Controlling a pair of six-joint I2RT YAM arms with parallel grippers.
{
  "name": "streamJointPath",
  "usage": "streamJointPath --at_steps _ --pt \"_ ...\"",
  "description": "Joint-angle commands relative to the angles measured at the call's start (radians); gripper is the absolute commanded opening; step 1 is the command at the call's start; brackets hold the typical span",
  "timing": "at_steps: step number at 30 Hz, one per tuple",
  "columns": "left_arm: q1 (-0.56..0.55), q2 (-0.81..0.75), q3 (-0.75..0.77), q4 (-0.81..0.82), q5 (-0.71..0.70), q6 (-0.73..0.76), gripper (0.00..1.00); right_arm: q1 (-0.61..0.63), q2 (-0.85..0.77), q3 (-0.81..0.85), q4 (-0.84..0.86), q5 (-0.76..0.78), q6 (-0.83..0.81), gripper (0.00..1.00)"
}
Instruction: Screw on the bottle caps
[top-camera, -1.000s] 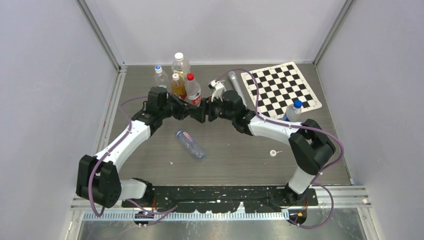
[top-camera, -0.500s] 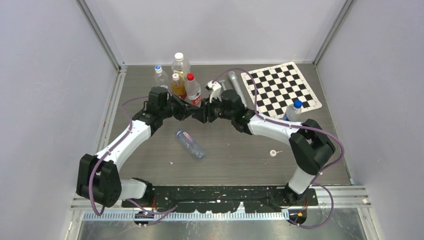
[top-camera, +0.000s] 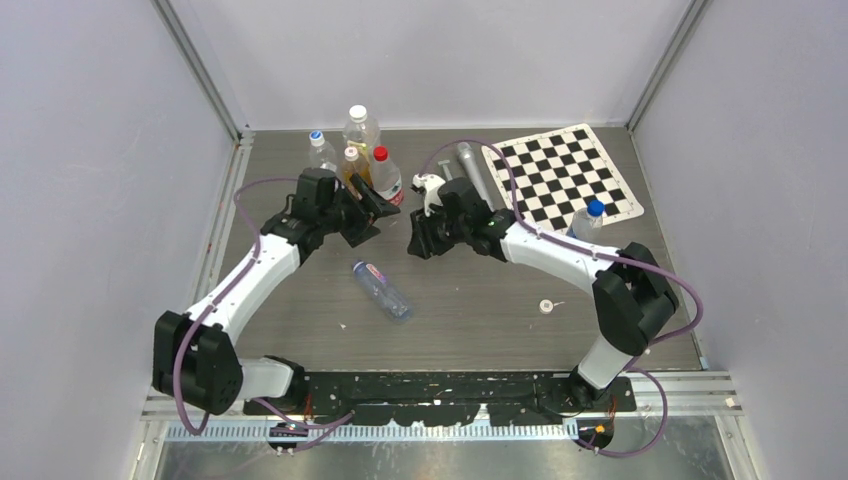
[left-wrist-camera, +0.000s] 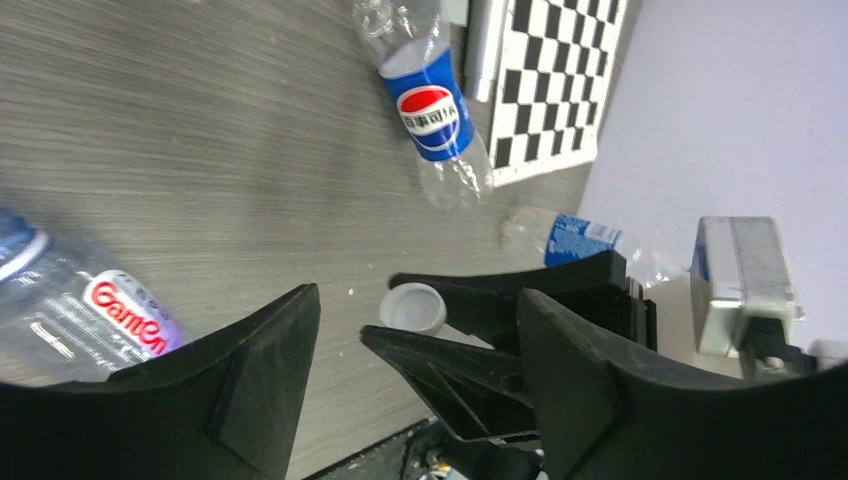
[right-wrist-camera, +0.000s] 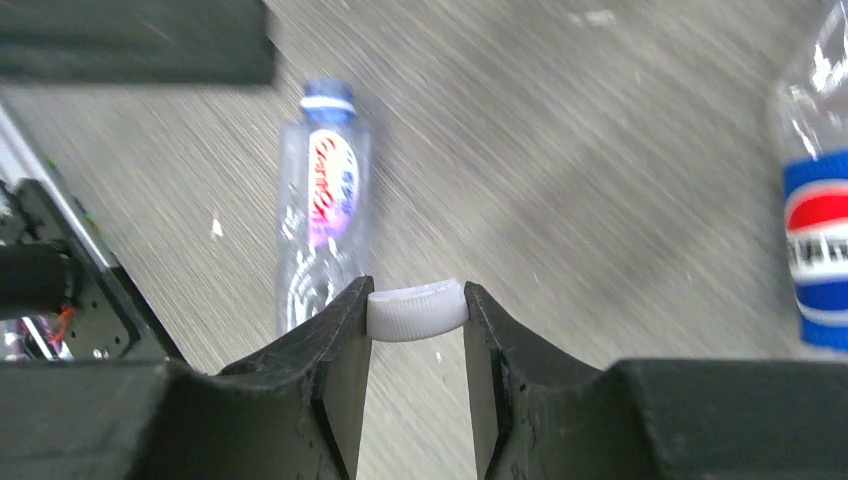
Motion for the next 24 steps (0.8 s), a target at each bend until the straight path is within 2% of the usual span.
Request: streamJointPath --at_steps 1,4,9,13,17,24 --pt "-0.003 -0.063 0.094 -0.156 -0.168 0.244 0.81 0.003 -0.024 0.142 -0.420 0.105 -0.063 0.03" --pt "-0.003 -0.092 0.115 -0.240 -0.277 0.359 0.91 0.003 0.062 0.259 -0.743 0.150 -0.067 0.03" --pt "-0.003 -0.150 0.109 -0.336 -0.453 0.514 0.96 0.004 0.178 0.344 -1.059 0.187 -0.028 0.02" --pt "-0.003 -0.205 0.080 -0.369 -0.532 0.599 0.98 0.005 0.239 0.353 -1.139 0.251 -0.016 0.02" --pt "-0.007 -0.254 0.050 -0.378 -0.546 0.641 0.99 0.013 0.304 0.379 -1.180 0.310 -0.022 0.02" --pt "-0.020 -0.329 -0.003 -0.383 -0.569 0.678 1.00 0.040 0.400 0.393 -1.151 0.348 -0.019 0.06"
